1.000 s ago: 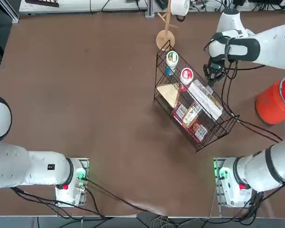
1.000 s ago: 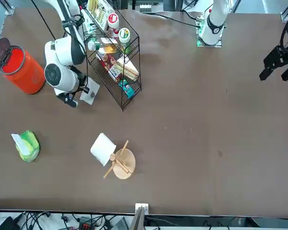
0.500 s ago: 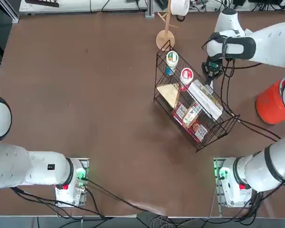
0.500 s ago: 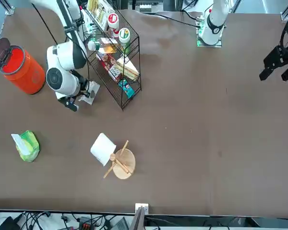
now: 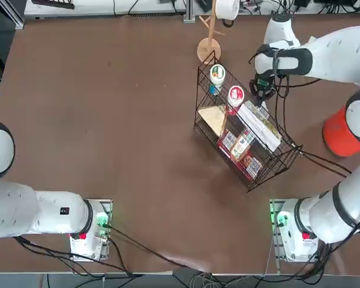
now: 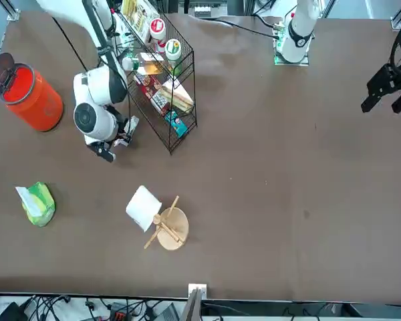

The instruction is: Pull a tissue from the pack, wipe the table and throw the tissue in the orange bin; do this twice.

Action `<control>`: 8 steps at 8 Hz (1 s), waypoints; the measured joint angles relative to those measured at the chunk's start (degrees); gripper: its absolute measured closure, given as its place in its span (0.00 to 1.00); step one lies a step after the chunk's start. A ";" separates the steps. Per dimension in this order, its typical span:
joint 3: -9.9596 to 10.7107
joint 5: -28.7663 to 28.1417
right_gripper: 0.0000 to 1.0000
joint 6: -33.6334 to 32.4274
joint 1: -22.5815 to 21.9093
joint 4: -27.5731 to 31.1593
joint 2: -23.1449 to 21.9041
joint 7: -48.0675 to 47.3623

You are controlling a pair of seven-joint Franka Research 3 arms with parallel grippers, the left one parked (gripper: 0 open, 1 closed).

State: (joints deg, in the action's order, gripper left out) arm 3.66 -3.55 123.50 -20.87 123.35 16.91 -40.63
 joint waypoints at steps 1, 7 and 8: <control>-0.01 -0.01 0.99 0.05 -0.37 -0.02 0.60 -0.03; -0.49 -0.09 0.99 3.56 -3.69 -0.62 2.97 -3.82; -0.52 -0.09 0.99 3.60 -4.17 -1.19 2.97 -4.45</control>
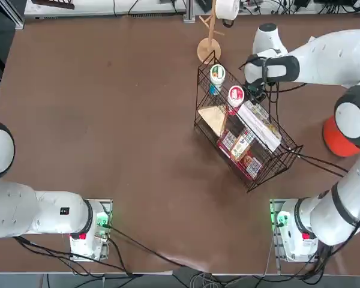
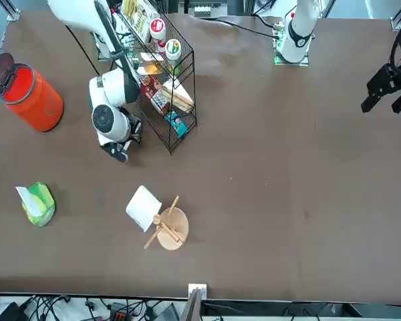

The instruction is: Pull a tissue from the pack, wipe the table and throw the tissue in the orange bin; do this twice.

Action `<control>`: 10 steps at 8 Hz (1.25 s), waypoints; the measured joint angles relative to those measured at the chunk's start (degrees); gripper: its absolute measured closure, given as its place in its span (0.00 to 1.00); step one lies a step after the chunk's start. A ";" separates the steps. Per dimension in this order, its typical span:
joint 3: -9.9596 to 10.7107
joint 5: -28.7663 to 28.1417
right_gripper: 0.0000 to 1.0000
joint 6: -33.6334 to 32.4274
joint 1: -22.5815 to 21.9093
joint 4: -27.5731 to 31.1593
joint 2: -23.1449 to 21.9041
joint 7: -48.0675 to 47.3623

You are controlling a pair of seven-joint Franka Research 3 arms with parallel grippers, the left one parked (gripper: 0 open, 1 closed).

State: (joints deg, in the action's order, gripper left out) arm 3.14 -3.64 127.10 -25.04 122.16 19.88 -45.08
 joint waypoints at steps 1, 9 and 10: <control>-0.02 -0.01 0.99 0.00 -0.36 -0.43 0.00 -0.26; -0.08 -3.21 0.99 -0.80 -1.43 -2.15 1.30 -0.11; 0.05 -3.21 0.99 -2.38 -1.34 -2.22 1.29 1.34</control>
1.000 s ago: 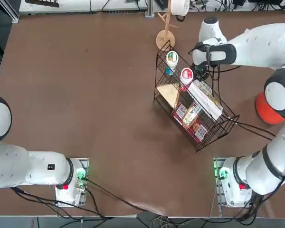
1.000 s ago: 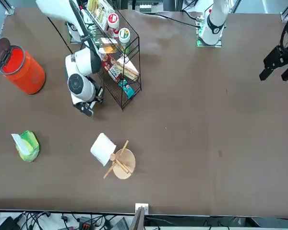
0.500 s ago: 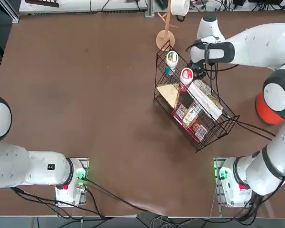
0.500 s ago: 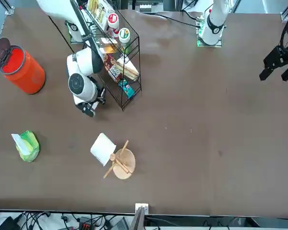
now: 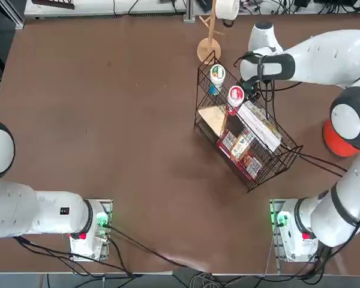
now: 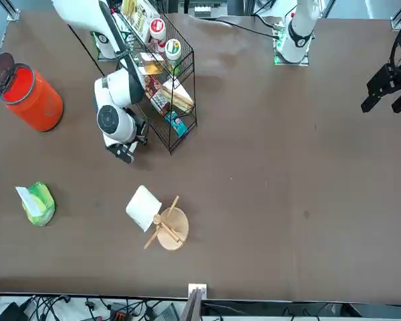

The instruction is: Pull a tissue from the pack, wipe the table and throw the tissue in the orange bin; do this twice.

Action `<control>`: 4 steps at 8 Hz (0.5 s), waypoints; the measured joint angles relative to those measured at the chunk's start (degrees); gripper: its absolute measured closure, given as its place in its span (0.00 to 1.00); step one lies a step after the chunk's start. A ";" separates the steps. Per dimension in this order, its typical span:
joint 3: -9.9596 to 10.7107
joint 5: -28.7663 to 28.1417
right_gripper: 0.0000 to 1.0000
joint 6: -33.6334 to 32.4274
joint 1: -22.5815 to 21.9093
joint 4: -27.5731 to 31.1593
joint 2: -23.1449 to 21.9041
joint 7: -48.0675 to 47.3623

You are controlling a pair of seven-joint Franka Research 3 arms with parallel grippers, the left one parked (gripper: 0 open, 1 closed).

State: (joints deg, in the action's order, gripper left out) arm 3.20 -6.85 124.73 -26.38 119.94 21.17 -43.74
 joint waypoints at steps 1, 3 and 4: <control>0.28 0.00 0.99 -1.86 0.25 -0.09 0.00 1.82; 0.71 0.00 0.99 -5.43 1.72 -0.24 -0.10 5.40; 0.82 0.00 0.99 -6.47 2.81 -0.23 -0.11 6.60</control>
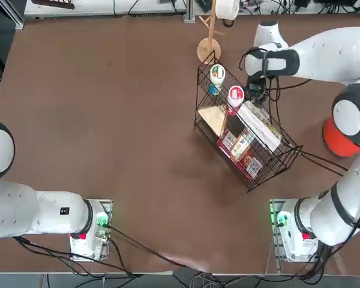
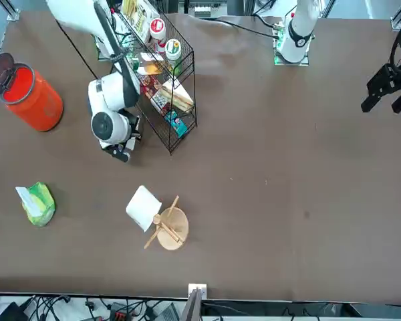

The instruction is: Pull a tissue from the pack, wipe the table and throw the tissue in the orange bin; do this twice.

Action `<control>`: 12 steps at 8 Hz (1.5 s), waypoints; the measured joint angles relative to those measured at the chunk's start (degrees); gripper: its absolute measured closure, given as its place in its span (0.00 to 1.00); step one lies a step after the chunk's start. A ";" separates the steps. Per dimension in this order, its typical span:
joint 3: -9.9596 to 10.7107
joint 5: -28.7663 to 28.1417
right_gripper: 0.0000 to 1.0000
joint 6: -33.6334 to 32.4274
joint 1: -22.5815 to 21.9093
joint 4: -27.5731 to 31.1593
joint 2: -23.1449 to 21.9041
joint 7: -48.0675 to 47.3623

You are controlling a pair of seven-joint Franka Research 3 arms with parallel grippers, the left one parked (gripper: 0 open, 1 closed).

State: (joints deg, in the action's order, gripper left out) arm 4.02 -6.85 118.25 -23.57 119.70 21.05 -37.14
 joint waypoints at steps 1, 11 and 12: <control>0.05 0.00 0.99 -0.45 1.06 0.09 0.00 0.94; 0.15 2.18 0.99 -0.39 3.36 5.02 0.07 3.92; 0.15 2.21 0.99 0.21 3.36 5.29 0.07 3.93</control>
State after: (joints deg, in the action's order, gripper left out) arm 4.17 -4.64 118.46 -20.21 125.00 21.12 -33.22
